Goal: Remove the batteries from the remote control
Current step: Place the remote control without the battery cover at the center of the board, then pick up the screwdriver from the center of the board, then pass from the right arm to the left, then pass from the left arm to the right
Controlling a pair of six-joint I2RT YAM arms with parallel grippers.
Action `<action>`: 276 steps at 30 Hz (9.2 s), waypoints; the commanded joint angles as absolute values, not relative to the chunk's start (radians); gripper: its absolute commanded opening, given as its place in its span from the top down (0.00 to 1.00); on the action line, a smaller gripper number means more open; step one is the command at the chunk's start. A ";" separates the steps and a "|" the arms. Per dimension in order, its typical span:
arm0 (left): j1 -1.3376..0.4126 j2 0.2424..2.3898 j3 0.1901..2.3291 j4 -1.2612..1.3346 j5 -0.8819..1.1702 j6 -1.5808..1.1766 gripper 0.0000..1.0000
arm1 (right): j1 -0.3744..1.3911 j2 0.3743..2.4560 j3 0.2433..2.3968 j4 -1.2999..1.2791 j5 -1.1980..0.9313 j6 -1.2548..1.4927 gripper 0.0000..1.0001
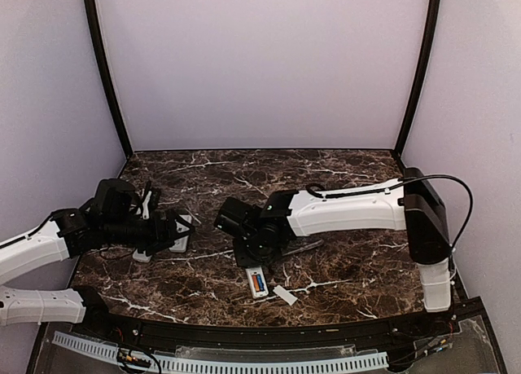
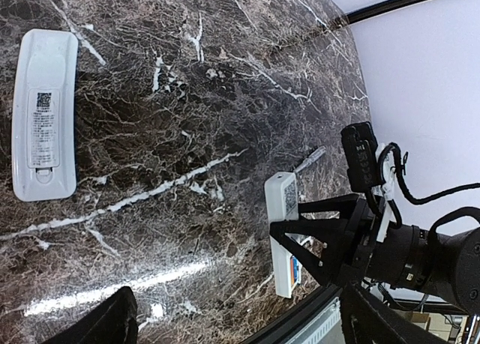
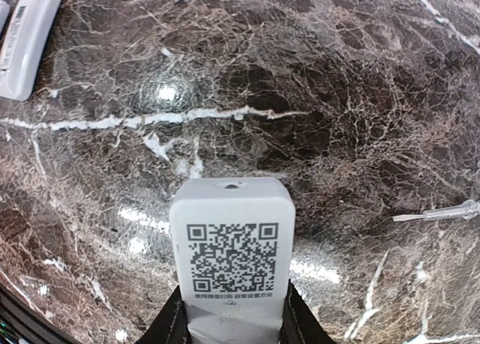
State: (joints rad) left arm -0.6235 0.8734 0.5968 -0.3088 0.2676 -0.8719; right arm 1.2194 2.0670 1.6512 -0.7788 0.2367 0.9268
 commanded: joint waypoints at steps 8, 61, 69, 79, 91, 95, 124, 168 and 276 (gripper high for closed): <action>-0.617 0.855 0.585 -0.381 0.243 -0.844 0.07 | 1.186 2.169 1.754 -0.858 0.224 1.032 0.82; -0.617 0.856 0.662 -0.426 0.229 -0.833 0.06 | 0.864 1.642 1.107 -0.602 0.131 0.877 0.29; -0.617 0.853 0.647 -0.430 0.233 -0.839 0.06 | 0.850 1.725 1.139 -0.619 0.154 0.939 0.30; -0.617 0.851 0.635 -0.430 0.227 -0.835 0.07 | 0.851 1.786 1.173 -0.648 0.194 1.001 0.32; -0.617 0.854 0.616 -0.413 0.236 -0.836 0.07 | 0.850 1.856 1.243 -0.688 0.223 1.023 0.34; -0.617 0.852 0.614 -0.415 0.237 -0.836 0.06 | 0.851 1.865 1.249 -0.692 0.223 1.036 0.35; -0.617 0.812 0.603 -0.441 0.225 -0.842 0.06 | 0.884 2.002 1.325 -0.721 0.254 1.019 0.68; -1.027 1.093 0.883 -0.065 0.199 -0.865 0.08 | 1.155 1.579 1.428 -0.427 0.247 1.105 1.00; -1.044 1.162 0.798 0.128 0.820 -0.704 1.00 | 1.006 1.276 1.022 0.058 -0.785 0.656 0.78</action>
